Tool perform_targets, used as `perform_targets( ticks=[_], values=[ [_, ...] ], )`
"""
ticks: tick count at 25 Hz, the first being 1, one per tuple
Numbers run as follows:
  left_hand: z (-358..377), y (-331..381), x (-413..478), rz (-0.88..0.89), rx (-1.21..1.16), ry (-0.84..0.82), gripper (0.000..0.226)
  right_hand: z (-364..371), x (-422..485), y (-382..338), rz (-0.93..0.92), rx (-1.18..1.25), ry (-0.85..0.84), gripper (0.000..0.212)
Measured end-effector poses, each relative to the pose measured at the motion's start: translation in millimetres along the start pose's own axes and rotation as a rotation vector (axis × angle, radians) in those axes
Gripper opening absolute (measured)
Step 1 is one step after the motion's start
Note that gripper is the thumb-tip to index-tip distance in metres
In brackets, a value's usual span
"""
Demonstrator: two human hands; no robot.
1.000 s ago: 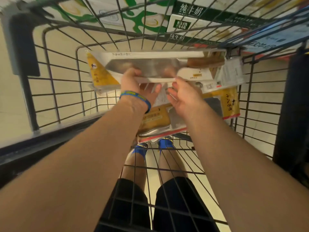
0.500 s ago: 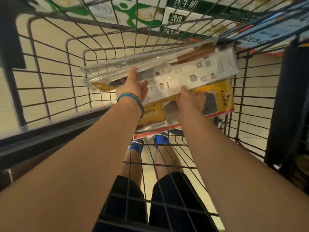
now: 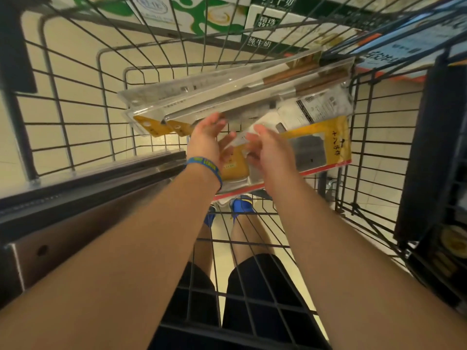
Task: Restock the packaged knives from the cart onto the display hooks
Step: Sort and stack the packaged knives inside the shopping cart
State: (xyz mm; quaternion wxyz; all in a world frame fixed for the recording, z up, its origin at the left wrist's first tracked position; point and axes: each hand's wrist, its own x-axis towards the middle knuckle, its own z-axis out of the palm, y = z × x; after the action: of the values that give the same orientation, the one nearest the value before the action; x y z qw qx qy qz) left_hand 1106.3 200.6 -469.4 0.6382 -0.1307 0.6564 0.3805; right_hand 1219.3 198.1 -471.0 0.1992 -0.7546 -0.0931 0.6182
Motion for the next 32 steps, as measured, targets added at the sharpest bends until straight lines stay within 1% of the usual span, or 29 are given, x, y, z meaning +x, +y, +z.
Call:
perform_targets(
  ticks=[2,3,4,5,6,7,8,9,10,12,13,15,16,18,20,22,24,25,27,29,30,31,32],
  values=[
    [19.4,19.3,9.6,0.101,0.13,-0.072,0.02,-15.5,-3.8,29.1,0.04,-0.19,0.315,0.015],
    [29.8,29.0,11.5,0.146,0.193,-0.104,0.018,-23.7,-5.2,39.2,0.117,-0.211,0.43,0.024],
    [40.4,37.2,14.0,0.184,0.26,-0.12,0.017,-30.5,-5.1,46.4,0.228,-0.172,0.475,0.037],
    [46.9,41.5,15.1,0.218,0.357,-0.111,0.016,-36.2,-4.1,51.1,0.325,-0.089,0.454,0.047],
    [47.3,42.2,14.8,0.244,0.478,-0.076,0.011,-38.3,-2.5,52.6,0.385,0.015,0.404,0.053],
    [43.7,38.9,13.6,0.252,0.583,-0.027,0.007,-38.1,-1.4,51.7,0.408,0.124,0.361,0.052],
    [36.7,31.1,8.7,0.243,0.639,0.02,0.012,-37.6,-0.6,49.8,0.397,0.2,0.34,0.048],
    [25.5,19.0,4.3,0.235,0.685,0.034,0.015,-37.1,0.9,48.0,0.361,0.224,0.329,0.041],
    [13.2,4.6,-2.8,0.233,0.782,0.022,0.017,-36.5,1.0,45.5,0.309,0.224,0.317,0.033],
    [-9.5,-21.6,-16.2,0.198,1.074,-0.028,0.03,-34.0,-1.3,39.0,0.19,0.259,0.276,0.019],
    [-18.7,-30.4,-19.9,0.194,1.186,-0.039,0.033,-31.8,-2.8,35.3,0.131,0.281,0.261,0.014],
    [-26.4,-38.6,-24.5,0.287,1.312,-0.059,0.032,-28.7,-10.3,27.8,0.02,0.296,0.274,0.009],
    [-26.9,-37.0,-26.0,0.337,1.342,-0.072,0.032,-27.3,-16.8,22.4,-0.038,0.267,0.312,0.011],
    [-27.5,-27.3,-32.9,0.345,1.425,-0.088,0.035,-28.2,-35.6,12.1,-0.204,0.121,0.41,0.017],
    [-35.9,-10.0,-45.0,0.322,1.575,-0.074,0.038,-33.3,-57.8,7.8,-0.338,0.028,0.398,0.019],
    [-46.6,9.0,-68.8,0.385,1.756,-0.042,0.044,-39.8,-79.3,8.2,-0.345,-0.003,0.333,0.019],
    [-49.3,28.6,-96.6,0.463,1.925,0.009,0.051,-49.3,-92.7,6.6,-0.292,-0.107,0.314,0.017],
    [-47.7,40.4,-108.3,0.473,2.033,0.045,0.055,-55.1,-99.3,3.9,-0.267,-0.162,0.302,0.017],
    [-43.0,68.5,-117.2,0.431,2.251,0.149,0.06,-65.0,-105.6,-1.4,-0.212,-0.21,0.27,0.018],
    [-40.6,104.4,-114.3,0.399,2.339,0.263,0.053,-72.3,-104.3,-2.5,-0.2,-0.286,0.266,0.018],
    [-36.7,123.1,-109.4,0.413,2.435,0.294,0.043,-73.5,-102.7,-2.2,-0.219,-0.355,0.277,0.016],
    [-32.4,137.1,-108.6,0.425,2.622,0.289,0.029,-73.4,-101.3,-1.6,-0.247,-0.427,0.283,0.016],
    [-30.1,145.8,-111.7,0.424,2.79,0.257,0.022,-71.7,-99.9,-0.9,-0.275,-0.488,0.272,0.016]
  ],
)
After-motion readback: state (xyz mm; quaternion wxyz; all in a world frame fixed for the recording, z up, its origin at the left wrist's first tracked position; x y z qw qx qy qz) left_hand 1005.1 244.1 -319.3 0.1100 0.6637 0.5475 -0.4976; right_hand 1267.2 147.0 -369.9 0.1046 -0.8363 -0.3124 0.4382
